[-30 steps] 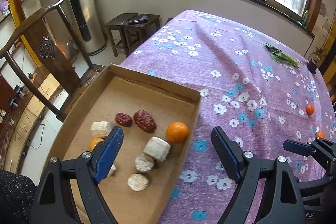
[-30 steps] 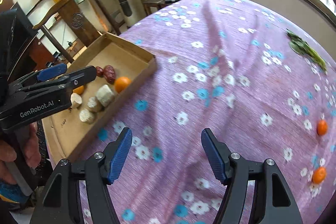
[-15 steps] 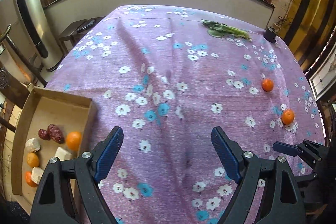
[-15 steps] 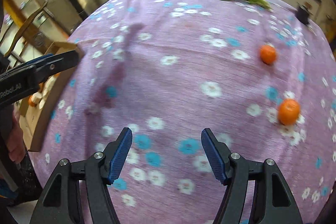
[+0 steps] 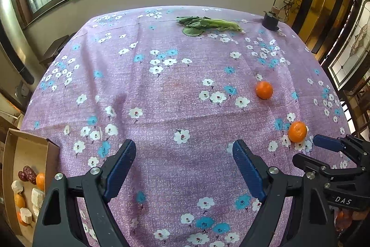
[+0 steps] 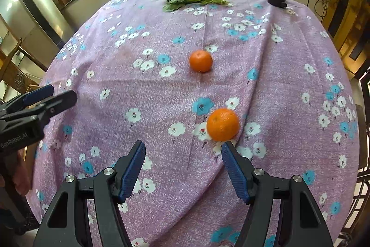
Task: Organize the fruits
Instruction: 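Withdraw both tools from the box toward the loose mandarin oranges, then grasp a mandarin orange with right tool while left tool grasps another orange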
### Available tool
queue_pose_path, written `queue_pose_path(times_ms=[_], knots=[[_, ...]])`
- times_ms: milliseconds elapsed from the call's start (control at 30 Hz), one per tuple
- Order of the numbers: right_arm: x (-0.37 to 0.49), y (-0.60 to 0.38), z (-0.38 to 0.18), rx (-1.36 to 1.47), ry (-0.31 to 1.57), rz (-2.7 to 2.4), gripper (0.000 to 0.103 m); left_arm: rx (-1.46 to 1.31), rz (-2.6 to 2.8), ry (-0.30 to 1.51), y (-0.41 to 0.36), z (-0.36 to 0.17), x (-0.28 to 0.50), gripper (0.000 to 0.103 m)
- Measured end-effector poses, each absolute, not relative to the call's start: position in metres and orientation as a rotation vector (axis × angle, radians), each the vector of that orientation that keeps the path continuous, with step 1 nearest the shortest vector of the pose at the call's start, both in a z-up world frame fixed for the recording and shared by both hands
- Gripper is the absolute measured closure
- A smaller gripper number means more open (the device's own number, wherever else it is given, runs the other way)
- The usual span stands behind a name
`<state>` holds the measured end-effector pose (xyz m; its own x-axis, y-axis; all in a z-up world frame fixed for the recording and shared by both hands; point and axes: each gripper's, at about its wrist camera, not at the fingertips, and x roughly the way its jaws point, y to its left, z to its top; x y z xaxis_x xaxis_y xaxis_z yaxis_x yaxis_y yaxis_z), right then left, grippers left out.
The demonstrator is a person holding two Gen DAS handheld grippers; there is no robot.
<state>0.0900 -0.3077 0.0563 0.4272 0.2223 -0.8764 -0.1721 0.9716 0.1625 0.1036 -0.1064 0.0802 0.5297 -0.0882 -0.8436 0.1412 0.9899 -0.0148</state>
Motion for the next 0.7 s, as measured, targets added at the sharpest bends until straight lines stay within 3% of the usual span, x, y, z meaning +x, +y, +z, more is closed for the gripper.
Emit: queue_pose_path(times_ms=[533,567,633,700], knots=[[0.099,-0.341,0.041,0.037,1.098,0.241,0.031,0.085,-0.233,1.052,-0.151,0.063,0.132,0.018],[0.101,-0.341,0.041,0.032,1.097,0.238,0.033,0.087,-0.242,1.052,-0.155,0.063,0.134,0.018],[0.104,-0.343,0.040,0.028,1.089,0.240,0.050,0.091,-0.261,1.051,-0.162,0.062,0.138,0.018],[0.108,-0.343,0.039,0.023,1.090,0.256,0.052,0.087,-0.286,1.058,-0.170,0.061,0.144,0.018]])
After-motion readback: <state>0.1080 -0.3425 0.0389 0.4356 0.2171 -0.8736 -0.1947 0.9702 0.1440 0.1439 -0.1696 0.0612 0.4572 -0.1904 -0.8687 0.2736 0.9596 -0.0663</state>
